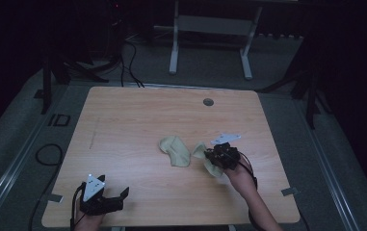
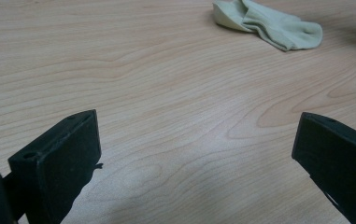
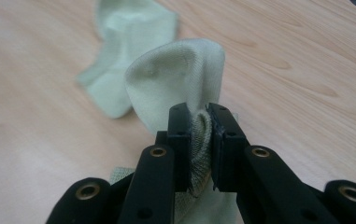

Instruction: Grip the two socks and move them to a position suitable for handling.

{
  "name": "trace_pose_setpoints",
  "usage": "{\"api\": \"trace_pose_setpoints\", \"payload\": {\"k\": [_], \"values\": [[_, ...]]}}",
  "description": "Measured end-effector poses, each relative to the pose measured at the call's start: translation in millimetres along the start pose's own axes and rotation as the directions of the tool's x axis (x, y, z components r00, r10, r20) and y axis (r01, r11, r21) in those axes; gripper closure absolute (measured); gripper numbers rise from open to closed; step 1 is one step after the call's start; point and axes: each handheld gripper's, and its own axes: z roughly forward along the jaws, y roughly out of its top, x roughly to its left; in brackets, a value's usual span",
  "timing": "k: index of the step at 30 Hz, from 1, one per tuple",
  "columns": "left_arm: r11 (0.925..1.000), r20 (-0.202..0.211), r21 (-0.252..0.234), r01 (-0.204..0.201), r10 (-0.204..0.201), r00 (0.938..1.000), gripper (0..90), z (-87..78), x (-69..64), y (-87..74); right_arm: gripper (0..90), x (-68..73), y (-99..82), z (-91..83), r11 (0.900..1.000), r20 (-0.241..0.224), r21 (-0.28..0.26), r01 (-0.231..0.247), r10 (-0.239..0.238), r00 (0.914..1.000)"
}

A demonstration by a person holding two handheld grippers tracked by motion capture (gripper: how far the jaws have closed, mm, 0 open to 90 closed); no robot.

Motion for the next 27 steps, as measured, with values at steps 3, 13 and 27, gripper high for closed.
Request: {"api": "trace_pose_setpoints", "payload": {"k": [3,13,27], "values": [[1.0,-0.002,0.001,0.001,-0.001,1.0,1.1,-0.1,0.1,0.1,80.1,12.1,-2.8,-8.9,0.9995,-0.025,-0.016,0.028,-0.029,0.9993],[0.9999,0.007,-0.001,-0.016,0.016,0.9998,1.1,-0.9,-6.3,1.7,80.0,43.6,-23.2,-22.3,0.9949,-0.103,-0.011,0.1,-0.1,0.9896],[0.9985,0.024,0.011,-0.053,0.053,0.9983,1.1,2.6,-15.8,2.3,78.2,78.3,-60.1,-0.7,0.9818,-0.147,0.05,0.183,-0.174,0.9737]]}}
